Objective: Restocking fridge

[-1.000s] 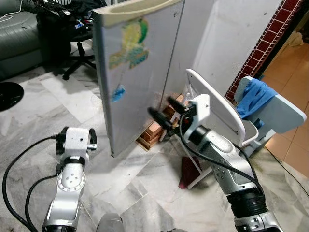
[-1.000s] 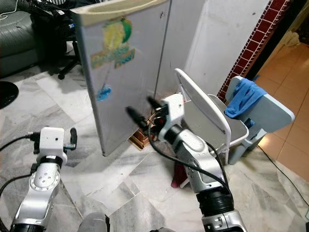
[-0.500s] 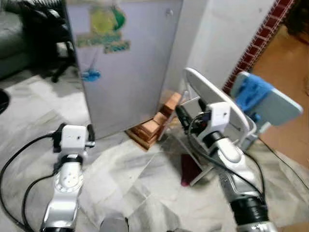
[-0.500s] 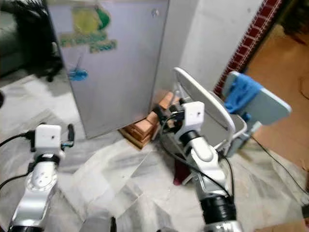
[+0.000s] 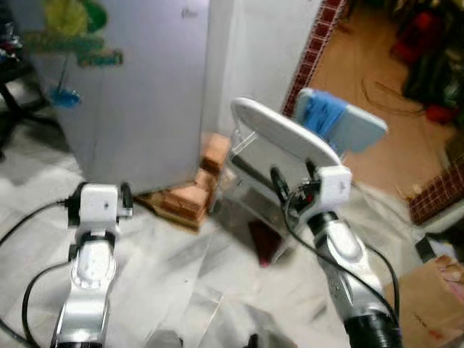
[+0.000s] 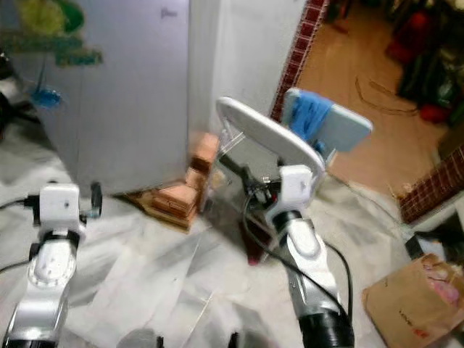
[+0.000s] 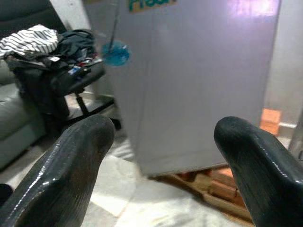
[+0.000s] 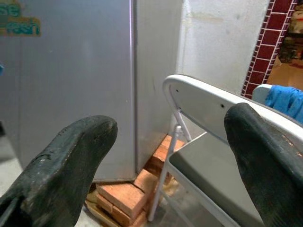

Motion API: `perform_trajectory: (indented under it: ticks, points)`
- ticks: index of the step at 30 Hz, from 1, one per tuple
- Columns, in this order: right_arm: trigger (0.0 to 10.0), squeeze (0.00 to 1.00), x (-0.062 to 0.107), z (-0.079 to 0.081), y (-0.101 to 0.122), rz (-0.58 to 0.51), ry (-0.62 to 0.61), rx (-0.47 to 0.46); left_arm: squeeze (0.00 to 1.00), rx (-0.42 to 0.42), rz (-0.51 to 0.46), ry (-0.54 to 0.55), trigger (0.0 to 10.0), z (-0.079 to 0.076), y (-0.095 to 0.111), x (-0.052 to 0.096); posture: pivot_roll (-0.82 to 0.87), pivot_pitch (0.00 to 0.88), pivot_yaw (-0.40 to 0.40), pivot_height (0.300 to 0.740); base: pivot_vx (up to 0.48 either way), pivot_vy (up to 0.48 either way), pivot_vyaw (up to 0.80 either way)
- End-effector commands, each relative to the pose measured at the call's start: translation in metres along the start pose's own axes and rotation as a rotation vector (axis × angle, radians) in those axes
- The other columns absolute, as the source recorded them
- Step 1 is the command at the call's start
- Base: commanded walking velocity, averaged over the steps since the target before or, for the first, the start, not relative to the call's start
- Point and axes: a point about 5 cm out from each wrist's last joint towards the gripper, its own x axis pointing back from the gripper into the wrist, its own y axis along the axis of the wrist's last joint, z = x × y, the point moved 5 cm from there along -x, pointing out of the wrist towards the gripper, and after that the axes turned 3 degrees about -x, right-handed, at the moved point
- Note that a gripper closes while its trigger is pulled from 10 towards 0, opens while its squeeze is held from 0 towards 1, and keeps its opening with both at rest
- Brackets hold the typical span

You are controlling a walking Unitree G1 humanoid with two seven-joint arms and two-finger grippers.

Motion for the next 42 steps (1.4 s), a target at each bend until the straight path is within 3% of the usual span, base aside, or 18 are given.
perform_trajectory:
  ticks: [1, 23, 29, 37, 42]
  points:
    - [10.0, 0.00, 0.005, -0.012, -0.002, 0.006, -0.052, 0.004, 0.00, 0.022, -0.003, -0.034, 10.0, -0.010, 0.002, 0.001, 0.12, 0.044, -0.064, 0.740, 0.000, 0.480, 0.00]
    - [10.0, 0.00, 0.006, -0.020, -0.003, -0.009, -0.099, 0.020, 0.00, 0.045, 0.002, -0.070, 10.0, -0.017, 0.002, -0.002, 0.11, 0.023, -0.055, 0.740, 0.000, 0.480, -0.52]
    - [10.0, 0.00, 0.006, -0.020, -0.004, -0.003, -0.097, 0.021, 0.00, 0.036, 0.005, -0.072, 10.0, -0.015, 0.000, -0.002, 0.11, 0.028, -0.057, 0.740, 0.000, 0.480, 0.00]
    - [10.0, 0.00, 0.007, -0.019, -0.006, 0.001, -0.094, 0.023, 0.00, 0.040, 0.005, -0.065, 10.0, -0.013, -0.001, -0.001, 0.11, 0.032, -0.057, 0.740, 0.000, 0.480, -0.80]
    - [10.0, 0.00, 0.007, -0.021, -0.004, -0.006, -0.099, 0.021, 0.00, 0.077, -0.061, -0.137, 10.0, -0.022, 0.011, 0.001, 0.11, 0.035, -0.058, 0.740, 0.000, 0.479, -0.77]
